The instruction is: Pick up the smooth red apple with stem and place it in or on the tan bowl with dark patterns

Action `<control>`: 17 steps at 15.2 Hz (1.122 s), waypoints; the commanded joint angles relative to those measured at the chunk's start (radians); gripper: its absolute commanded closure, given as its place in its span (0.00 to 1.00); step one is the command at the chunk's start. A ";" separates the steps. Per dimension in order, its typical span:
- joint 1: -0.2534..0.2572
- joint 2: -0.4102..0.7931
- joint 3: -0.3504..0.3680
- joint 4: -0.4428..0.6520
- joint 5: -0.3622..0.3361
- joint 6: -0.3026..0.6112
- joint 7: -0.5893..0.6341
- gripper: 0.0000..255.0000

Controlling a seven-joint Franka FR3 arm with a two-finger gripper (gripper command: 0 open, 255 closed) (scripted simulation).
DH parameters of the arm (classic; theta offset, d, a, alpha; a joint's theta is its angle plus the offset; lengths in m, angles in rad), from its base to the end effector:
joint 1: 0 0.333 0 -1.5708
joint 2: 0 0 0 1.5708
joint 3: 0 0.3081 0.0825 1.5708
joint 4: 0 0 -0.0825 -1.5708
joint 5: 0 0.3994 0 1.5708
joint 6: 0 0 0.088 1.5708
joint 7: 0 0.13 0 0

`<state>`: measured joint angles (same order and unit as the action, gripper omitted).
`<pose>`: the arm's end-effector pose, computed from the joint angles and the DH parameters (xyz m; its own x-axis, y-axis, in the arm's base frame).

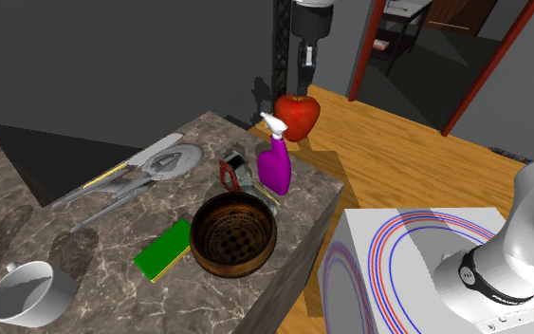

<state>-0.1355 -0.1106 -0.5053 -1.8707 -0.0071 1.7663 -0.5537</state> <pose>0.4331 -0.3345 0.5169 0.9964 -0.0832 0.0181 -0.0823 -0.9957 -0.0435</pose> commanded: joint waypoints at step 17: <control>0.144 0.064 0.173 0.225 0.038 -0.158 0.312 1.00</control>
<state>-0.0036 -0.0552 -0.3459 -1.6683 0.0279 1.6222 -0.2690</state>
